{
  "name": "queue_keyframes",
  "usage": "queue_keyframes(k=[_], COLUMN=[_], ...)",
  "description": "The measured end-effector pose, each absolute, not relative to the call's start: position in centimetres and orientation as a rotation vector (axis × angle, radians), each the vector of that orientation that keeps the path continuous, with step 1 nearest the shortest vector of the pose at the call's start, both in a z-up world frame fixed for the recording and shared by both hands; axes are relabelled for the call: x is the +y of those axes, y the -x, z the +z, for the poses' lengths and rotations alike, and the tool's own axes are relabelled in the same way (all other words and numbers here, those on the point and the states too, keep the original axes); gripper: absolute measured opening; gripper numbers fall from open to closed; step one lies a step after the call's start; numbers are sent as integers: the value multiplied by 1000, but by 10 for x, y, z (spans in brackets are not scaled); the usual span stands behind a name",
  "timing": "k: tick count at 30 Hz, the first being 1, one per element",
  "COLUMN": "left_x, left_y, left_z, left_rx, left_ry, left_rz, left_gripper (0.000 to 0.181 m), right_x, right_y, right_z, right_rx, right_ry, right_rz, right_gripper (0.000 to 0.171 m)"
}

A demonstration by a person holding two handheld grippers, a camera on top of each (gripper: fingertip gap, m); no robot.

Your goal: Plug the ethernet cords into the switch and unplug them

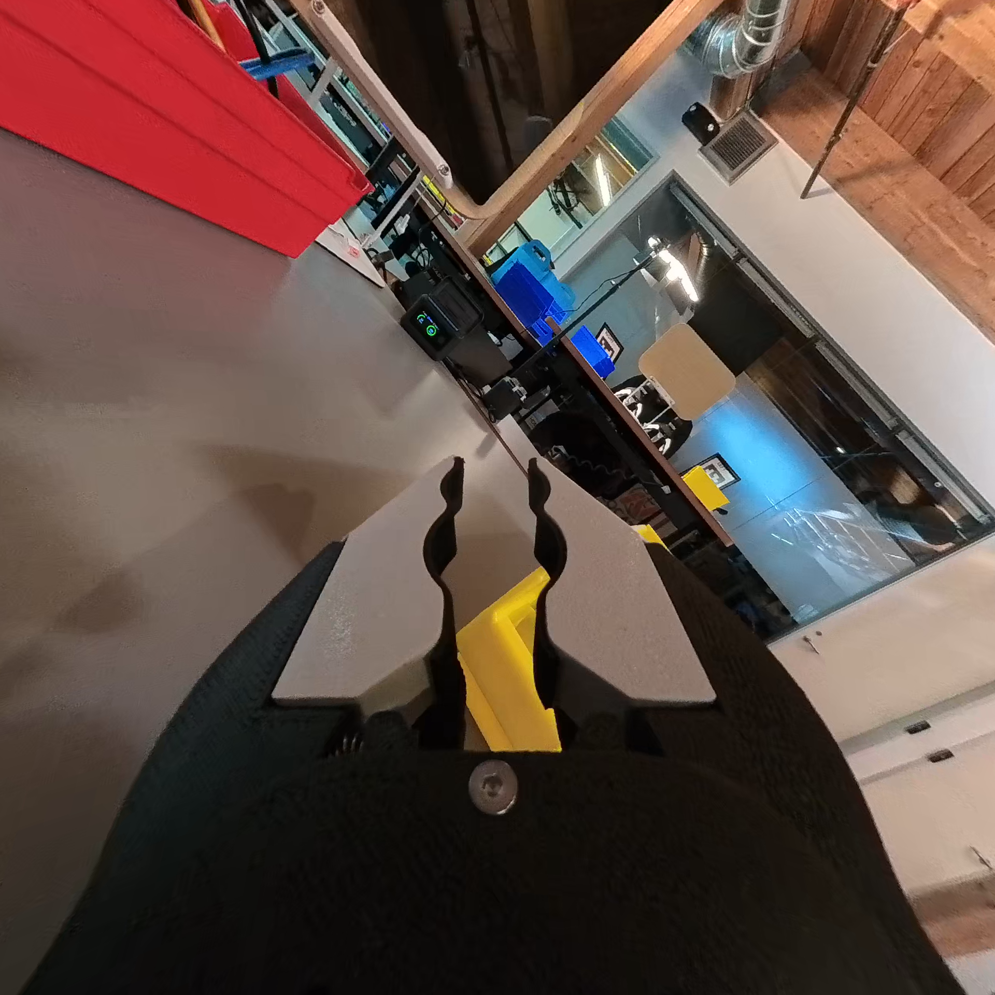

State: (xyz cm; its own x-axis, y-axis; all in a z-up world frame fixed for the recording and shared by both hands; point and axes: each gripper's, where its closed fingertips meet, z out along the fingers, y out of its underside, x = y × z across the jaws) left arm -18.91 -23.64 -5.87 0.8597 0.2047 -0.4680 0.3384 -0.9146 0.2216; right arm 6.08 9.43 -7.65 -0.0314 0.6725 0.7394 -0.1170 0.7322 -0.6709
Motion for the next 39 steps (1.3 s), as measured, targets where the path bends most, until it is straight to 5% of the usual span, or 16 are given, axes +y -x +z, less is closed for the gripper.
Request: queue_keyframes(k=[1, 6, 20, 26, 30, 39], left_x=[-244, -276, -287, -276, -269, -227], left_y=[194, 188, 189, 196, 210, 217], left_z=[-56, -64, -88, -90, -83, -83], left_rx=[347, 2, -659, -671, -555, -842], left_ry=[-2704, -2656, -2680, -2741, -2806, -2740], left_rz=[-671, -566, -781, -903, -1105, -1337], left_gripper=[0, 78, 62, 60, 42, 44], right_x=[93, 91, 98, 100, 99, 98], right_y=[-59, -58, -84, -90, -91, -91], right_z=[-76, -80, -85, -85, -84, -84], right_rx=[-1479, -1486, -1525, -1531, -1534, -1540], right_ry=[481, 475, 463, 460, 456, 449], right_rz=[674, 672, 652, 645, 645, 639], right_gripper=[23, 23, 23, 22, 22, 22])
